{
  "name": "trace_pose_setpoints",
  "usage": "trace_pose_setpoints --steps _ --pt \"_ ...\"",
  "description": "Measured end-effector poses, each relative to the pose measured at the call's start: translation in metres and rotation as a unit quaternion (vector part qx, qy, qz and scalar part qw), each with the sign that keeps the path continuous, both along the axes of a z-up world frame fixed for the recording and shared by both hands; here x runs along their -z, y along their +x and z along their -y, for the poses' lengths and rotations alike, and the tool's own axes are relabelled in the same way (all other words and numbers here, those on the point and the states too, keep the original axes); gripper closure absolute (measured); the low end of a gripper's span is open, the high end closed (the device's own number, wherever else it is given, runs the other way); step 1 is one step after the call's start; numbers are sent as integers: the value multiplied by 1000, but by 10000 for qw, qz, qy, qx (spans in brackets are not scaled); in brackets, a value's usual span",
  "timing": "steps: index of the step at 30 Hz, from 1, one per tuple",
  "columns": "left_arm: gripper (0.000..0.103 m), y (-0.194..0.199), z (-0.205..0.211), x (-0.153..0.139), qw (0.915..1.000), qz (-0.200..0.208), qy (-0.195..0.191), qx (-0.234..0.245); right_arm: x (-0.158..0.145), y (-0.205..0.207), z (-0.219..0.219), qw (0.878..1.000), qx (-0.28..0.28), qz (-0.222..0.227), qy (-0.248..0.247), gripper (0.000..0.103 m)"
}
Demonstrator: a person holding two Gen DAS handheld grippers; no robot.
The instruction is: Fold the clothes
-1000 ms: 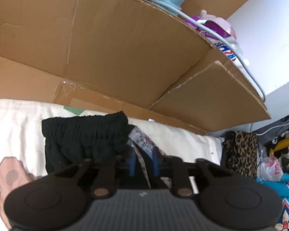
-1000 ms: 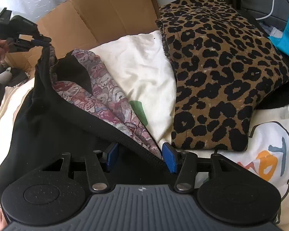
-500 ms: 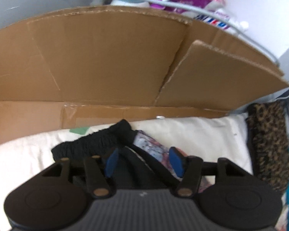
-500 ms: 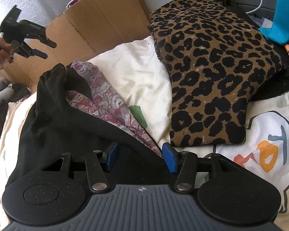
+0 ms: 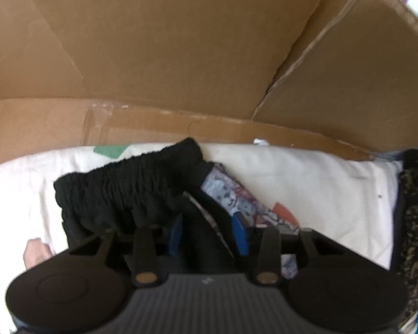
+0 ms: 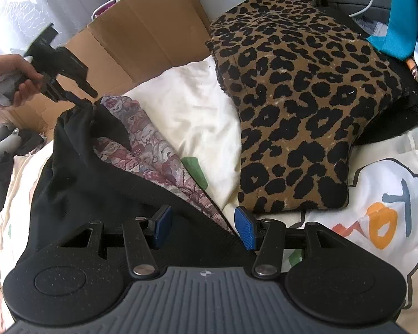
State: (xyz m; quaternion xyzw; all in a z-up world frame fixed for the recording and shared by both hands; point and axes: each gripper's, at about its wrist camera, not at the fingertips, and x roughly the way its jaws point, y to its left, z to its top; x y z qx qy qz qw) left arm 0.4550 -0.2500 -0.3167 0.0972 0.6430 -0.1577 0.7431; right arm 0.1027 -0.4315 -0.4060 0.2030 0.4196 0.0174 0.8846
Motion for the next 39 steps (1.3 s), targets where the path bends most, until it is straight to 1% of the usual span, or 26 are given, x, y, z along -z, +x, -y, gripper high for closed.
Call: trace_pose_setpoints --steps 5,6,7,9,12,14,17,21,27,29,30,35,39 --pt "62 3 -5 15 9997 -46 15 -247 -1 -1 1 10000 -59 20 -59 46" --pt "65 3 -6 18 9995 -72 23 -296 -2 -2 1 9999 -68 28 -72 46" --pt "73 4 -7 21 9994 -94 44 -341 -2 -2 2 9999 -79 32 -82 46" --pt "84 4 -11 27 9988 -175 54 -460 -3 -3 2 9999 -97 38 -103 46" --pt "94 4 -12 28 9992 -186 69 -333 -3 -3 4 9999 -79 38 -127 46" --pt "98 5 -14 23 9993 -201 2 -315 -3 -4 5 9999 -63 39 -126 46" --pt "99 4 -16 10 9993 -187 -159 -299 -4 -4 5 9999 -42 48 -127 46" --pt "99 7 -19 -13 9981 -155 -489 -342 -9 -4 5 9998 -2 132 -134 46" --pt "99 18 -26 -37 9924 -30 -1085 -575 -15 -1 3 9995 -8 285 -129 46" --pt "100 22 -28 -39 9900 -18 -1261 -630 -15 -1 2 9995 -15 283 -109 46" --pt "101 23 -29 -40 9892 -12 -1314 -649 -15 -1 2 9995 -28 278 -110 46" --pt "102 25 -26 -36 9877 -22 -1397 -701 -13 -1 1 9996 -53 241 -130 47" --pt "102 25 -24 -34 9869 -5 -1443 -717 -18 2 -3 9992 -117 358 -118 47"
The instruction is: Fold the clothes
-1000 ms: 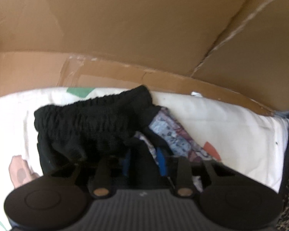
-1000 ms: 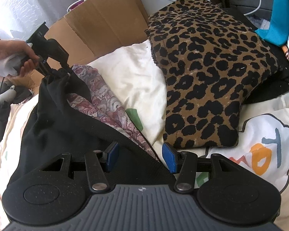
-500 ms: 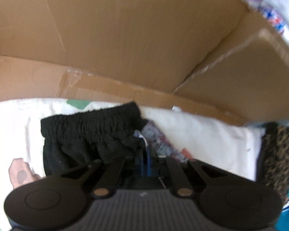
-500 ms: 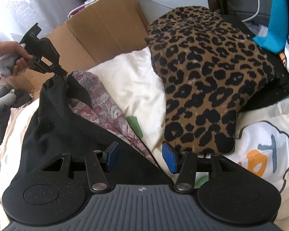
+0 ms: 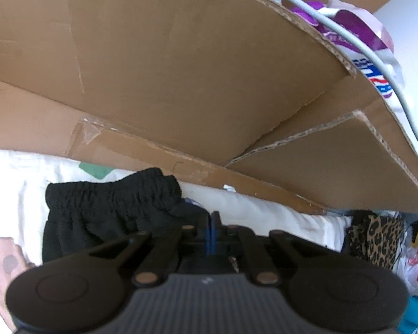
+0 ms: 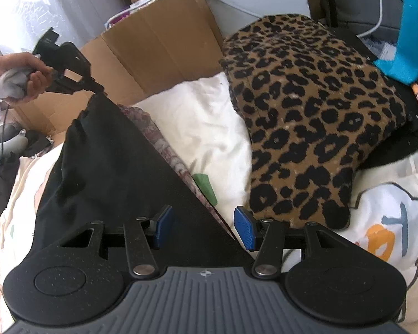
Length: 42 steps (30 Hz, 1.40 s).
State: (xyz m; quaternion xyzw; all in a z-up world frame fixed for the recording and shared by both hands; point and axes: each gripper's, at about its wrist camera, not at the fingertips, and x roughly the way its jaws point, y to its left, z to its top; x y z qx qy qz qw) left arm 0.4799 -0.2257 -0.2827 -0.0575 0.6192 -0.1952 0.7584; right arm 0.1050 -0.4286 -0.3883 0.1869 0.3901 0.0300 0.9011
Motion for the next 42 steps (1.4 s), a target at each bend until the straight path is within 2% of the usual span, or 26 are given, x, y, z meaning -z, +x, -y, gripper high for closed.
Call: trace_pose_setpoints --steps 9,17,20,22,26,32,33,34,35,36,42 --pt "102 -5 7 -15 9996 44 -272 102 -6 25 -26 9986 -389 188 292 47" --pt "102 -2 8 -9 9990 31 -452 -10 4 74 -58 9916 -920 285 861 49" --pt "102 1 7 -4 9988 24 -480 -41 16 94 -68 9915 -982 95 843 52" --pt "102 3 7 0 9987 19 -504 -62 20 101 -70 9935 -930 21 653 52" --pt "102 4 8 13 9993 40 -362 -52 23 101 -56 9970 -612 -154 441 53" --pt "102 4 3 22 9993 57 -370 -52 6 108 -42 9972 -640 145 353 53" --pt "102 4 3 23 9993 61 -357 -39 6 113 -43 9971 -691 148 297 55" --pt "102 4 2 24 9994 61 -337 -33 6 119 -42 9968 -746 143 266 64" --pt "101 4 1 25 9995 61 -317 -27 5 126 -42 9963 -805 127 275 69" --pt "101 4 0 27 9995 42 -303 -14 4 133 -44 9958 -859 121 284 70" --pt "83 0 -3 31 9989 30 -417 230 1 171 -54 9936 -1094 71 272 70"
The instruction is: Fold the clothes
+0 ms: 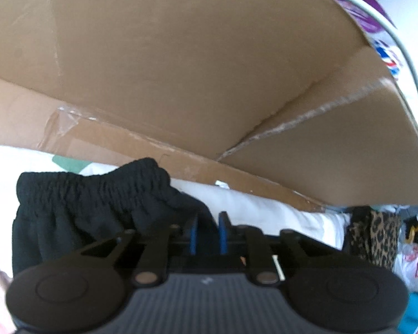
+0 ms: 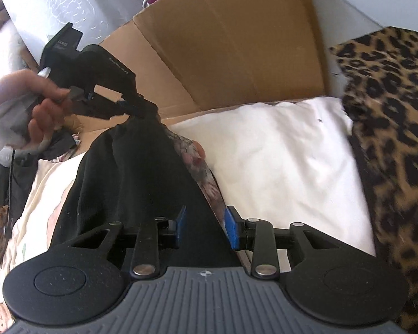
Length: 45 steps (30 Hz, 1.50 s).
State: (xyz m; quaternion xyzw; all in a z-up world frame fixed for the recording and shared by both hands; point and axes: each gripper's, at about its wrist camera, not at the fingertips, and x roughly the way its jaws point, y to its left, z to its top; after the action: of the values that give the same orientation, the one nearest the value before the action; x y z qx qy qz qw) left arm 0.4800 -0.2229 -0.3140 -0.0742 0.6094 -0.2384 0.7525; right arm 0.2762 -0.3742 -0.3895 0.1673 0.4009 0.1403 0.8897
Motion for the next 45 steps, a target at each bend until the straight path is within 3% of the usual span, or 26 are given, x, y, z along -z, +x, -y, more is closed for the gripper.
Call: trace_pose_setpoints --steps 5,8,16,20,24,28,33,34,35,39,42,45 --pt "80 -5 -6 4 9997 -81 -197 146 -3 31 -12 9997 -237 -11 61 70" --pt "80 -7 -12 6 9994 -72 -239 253 0 51 -19 9990 -403 -125 128 76" --pt "83 -16 -21 14 9981 14 63 611 14 82 -30 9971 -476 -514 300 76" --pt "88 -16 -27 36 9962 1 405 777 20 90 -36 9959 -459 -682 377 76" --pt "88 -18 -33 40 9947 35 563 860 21 95 -34 9936 -476 -782 668 75" --pt "96 -14 -42 47 9955 -6 539 782 22 101 -32 9903 -506 -887 941 75" --pt "98 -13 -49 48 9965 24 419 725 35 106 -31 9866 -400 -1130 1110 76" --pt "98 -14 -50 47 9967 41 376 712 34 106 -32 9872 -402 -1119 1062 81" --pt "97 -14 -51 43 9971 77 294 696 33 105 -33 9882 -404 -1093 993 96" --pt "75 -24 -56 21 9948 464 -104 899 22 99 -29 9919 -404 -885 819 98" --pt "75 -32 -58 8 9917 674 -322 1047 15 96 -22 9944 -278 -745 693 99" --pt "75 -37 -55 5 9880 880 -285 1236 14 97 -17 9955 -157 -712 598 99"
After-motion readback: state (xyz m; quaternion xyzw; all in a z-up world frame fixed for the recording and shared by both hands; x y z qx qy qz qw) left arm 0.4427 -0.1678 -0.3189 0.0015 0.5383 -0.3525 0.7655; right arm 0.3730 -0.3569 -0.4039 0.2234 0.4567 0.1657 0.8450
